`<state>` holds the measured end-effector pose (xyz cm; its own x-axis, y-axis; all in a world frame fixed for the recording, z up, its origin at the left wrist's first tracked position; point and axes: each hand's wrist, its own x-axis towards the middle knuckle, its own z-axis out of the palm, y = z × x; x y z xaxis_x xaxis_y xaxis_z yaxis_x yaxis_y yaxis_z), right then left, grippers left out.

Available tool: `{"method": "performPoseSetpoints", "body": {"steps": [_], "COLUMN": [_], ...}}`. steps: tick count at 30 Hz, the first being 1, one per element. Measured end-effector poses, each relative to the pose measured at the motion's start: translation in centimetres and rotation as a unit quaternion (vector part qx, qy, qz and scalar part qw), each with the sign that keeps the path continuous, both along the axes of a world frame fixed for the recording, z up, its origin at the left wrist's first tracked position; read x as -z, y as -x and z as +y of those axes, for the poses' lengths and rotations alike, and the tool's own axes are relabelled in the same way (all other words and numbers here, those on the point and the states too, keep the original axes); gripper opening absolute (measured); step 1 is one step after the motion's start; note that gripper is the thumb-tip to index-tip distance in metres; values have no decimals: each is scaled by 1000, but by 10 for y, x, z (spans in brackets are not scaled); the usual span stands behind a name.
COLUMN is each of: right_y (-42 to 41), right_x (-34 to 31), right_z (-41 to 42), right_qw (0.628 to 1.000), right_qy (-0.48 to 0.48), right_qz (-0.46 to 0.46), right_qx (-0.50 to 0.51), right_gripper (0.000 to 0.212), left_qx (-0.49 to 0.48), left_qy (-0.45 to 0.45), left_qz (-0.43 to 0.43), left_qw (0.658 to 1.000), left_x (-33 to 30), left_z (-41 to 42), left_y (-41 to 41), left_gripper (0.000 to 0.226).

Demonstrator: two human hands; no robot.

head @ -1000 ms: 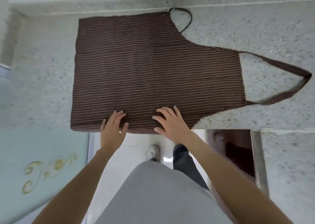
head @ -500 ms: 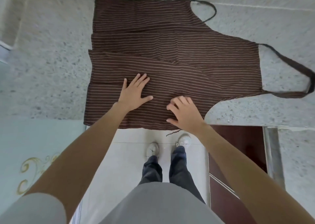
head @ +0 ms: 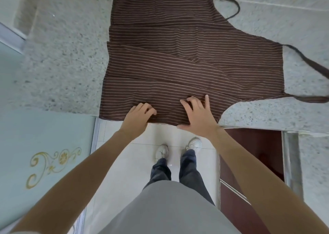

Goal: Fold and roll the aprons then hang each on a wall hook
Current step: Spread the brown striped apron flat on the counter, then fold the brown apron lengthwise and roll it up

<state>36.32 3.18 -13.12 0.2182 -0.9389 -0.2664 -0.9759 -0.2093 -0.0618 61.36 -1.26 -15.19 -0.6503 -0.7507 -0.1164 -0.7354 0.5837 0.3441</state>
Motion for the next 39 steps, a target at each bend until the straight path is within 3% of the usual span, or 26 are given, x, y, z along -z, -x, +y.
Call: {"method": "performPoseSetpoints", "body": {"steps": [2,4,8,11,17,21,26,31,39], "right_y": [-20,-39,-56,-45,14,38,44,44,59], "right_x": [2,2,-4,-19,-40,-43,-48,-60,-104], "right_z": [6,13,18,27,79,111,140,160,130], "right_qw": [996,995,979,957,950,970,981,973,929], "right_qy": [-38,-26,203,274,263,165,91,75,120], "right_qz": [77,89,-35,-80,-107,-125,-156,-196,-289], "right_qx": [15,44,-2,43,133,129,74,96,198], "right_gripper": [102,100,34,29,36,38,13,16,22], "left_qx": [-4,-12,-59,-58,-58,-61,-55,-146,-186], "left_qy": [3,20,53,79,-6,-73,-23,-1,83], "left_qz": [44,88,136,109,51,4,0,2,8], "left_qw": [999,996,988,989,997,995,998,989,979], "left_x": [-4,-14,-42,-57,-62,-64,-60,-70,-111], "left_z": [-3,0,7,16,36,54,85,115,85], "left_y": [-5,-8,-8,-14,-43,-56,-73,-75,-59], "left_gripper": [20,13,25,29,20,14,19,22,26]}}
